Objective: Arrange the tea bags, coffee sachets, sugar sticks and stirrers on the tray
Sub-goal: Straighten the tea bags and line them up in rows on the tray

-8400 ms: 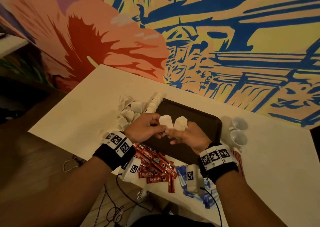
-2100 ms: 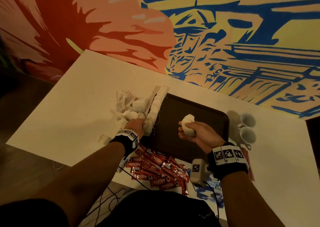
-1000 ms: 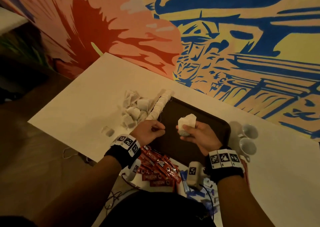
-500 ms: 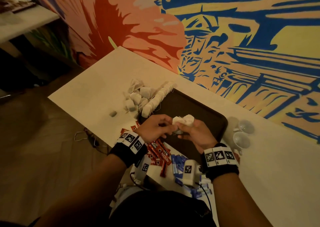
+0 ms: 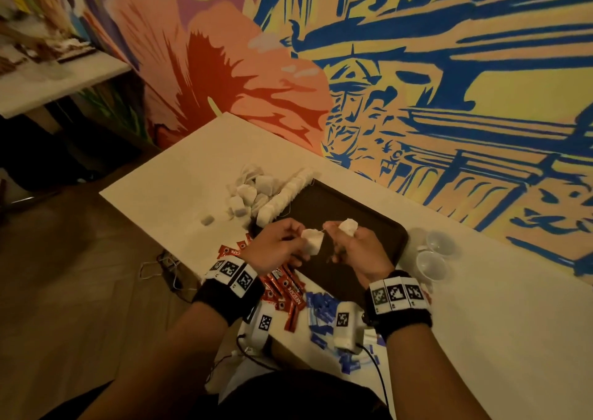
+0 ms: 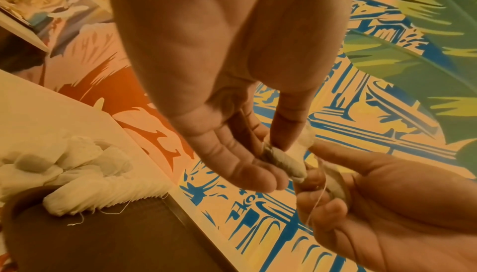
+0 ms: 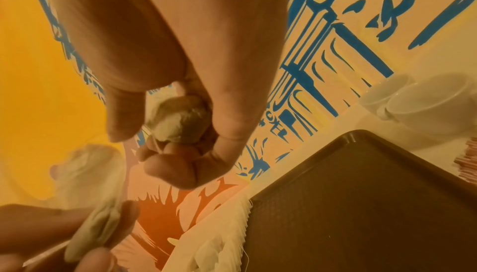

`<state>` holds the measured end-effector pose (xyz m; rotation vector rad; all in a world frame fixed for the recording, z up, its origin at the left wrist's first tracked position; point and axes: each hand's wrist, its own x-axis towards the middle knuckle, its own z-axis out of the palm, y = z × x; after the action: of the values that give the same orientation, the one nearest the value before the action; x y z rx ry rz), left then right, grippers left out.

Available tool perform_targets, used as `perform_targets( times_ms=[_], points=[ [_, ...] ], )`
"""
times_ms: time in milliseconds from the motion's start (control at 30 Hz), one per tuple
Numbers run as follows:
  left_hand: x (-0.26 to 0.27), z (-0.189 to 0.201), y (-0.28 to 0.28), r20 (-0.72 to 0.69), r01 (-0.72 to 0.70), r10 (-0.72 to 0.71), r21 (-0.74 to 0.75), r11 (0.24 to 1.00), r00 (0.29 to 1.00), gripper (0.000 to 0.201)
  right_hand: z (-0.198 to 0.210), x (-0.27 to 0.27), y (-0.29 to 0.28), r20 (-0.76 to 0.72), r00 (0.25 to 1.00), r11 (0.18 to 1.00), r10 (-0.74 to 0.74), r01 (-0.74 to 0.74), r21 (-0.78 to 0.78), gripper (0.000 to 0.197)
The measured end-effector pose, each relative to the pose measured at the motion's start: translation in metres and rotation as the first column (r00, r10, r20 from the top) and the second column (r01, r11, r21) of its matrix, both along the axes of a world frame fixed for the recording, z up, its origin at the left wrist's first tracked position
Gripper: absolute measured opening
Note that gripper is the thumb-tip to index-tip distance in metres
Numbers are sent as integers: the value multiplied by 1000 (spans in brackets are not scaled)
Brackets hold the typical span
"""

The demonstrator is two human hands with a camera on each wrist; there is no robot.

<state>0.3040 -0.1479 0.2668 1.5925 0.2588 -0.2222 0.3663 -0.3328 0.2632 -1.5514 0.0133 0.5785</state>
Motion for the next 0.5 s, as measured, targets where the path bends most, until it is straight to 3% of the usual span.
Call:
perform_targets(
  times_ms=[133,400,500],
  points=[
    [4,11,-13,44,40,-40,-2,999,998,10,11,-3,-2,78,995,997,62,-65,32,10],
    [13,23,-22,35,-29,30,-19,999,999,27,25,-4,-15,153,981,992,119,-123,20,33],
    [16,27,-23,19,-10,10,-15,1000,1000,21,25,0,-19,140,987,997,75,-75,-8,37]
  ],
)
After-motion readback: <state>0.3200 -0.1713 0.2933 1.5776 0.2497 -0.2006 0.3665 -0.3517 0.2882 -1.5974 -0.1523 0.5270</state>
